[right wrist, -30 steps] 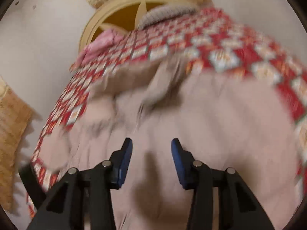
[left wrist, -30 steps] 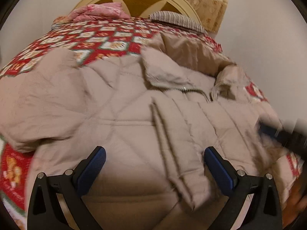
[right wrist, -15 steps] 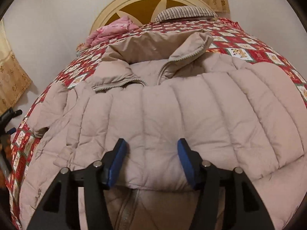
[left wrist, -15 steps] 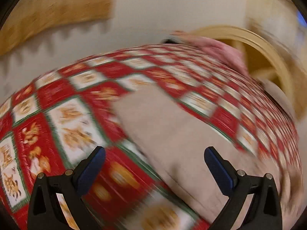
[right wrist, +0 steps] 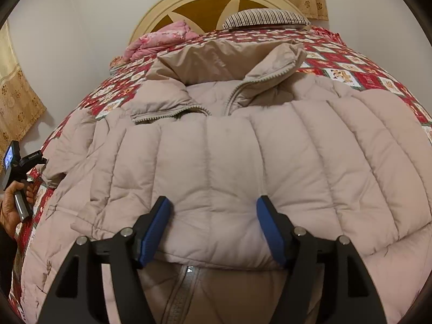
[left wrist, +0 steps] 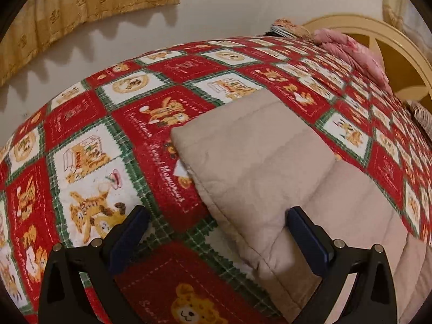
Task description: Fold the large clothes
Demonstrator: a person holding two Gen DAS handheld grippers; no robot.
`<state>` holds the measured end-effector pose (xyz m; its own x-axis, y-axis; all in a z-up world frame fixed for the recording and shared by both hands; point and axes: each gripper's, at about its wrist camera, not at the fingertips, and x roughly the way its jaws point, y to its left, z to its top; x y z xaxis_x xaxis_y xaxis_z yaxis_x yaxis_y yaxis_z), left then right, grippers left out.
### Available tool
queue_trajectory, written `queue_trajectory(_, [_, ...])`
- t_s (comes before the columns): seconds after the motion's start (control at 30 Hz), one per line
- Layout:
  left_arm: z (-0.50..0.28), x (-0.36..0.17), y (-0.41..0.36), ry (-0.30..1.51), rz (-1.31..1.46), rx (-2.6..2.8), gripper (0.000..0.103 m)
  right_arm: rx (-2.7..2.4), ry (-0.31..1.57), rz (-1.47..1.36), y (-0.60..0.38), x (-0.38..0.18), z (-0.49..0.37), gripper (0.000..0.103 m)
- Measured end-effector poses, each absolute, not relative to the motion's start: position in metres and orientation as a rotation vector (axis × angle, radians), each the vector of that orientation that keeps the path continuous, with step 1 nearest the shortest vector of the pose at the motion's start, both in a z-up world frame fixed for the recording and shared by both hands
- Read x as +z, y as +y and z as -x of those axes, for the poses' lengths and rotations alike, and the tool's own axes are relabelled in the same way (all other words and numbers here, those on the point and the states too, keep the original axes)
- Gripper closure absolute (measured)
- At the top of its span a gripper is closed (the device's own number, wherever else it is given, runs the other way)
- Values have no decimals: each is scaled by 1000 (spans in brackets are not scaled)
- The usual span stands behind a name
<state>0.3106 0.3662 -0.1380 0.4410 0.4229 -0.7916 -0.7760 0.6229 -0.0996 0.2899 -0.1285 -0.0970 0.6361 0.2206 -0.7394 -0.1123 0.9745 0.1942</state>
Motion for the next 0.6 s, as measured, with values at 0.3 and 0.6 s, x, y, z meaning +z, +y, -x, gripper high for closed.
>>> queue_trajectory(0.3, [-319, -131, 374, 752, 527, 605, 91, 198, 858, -153, -129, -98, -291, 32])
queue_trajectory(0.6, [-310, -40, 310, 495, 429, 403, 96, 209, 851, -177, -132, -98, -290, 32])
